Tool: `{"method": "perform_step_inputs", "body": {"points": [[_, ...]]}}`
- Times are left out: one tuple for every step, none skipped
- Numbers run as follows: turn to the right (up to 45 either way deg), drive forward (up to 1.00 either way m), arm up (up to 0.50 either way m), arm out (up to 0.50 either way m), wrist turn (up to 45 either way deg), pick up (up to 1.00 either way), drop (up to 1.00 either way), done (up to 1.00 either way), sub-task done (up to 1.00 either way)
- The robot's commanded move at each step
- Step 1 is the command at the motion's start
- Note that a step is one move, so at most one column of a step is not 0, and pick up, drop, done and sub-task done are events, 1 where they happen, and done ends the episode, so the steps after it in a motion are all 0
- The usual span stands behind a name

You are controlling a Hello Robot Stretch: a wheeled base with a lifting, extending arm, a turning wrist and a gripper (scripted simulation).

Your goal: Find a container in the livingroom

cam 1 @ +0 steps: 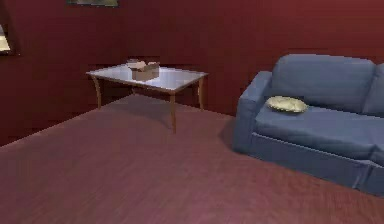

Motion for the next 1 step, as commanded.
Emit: {"method": "perform_step_inputs", "body": {"points": [[-6.0,0.0,0.0,0.0,0.0,0.0,0.0,0.0,0.0]]}}
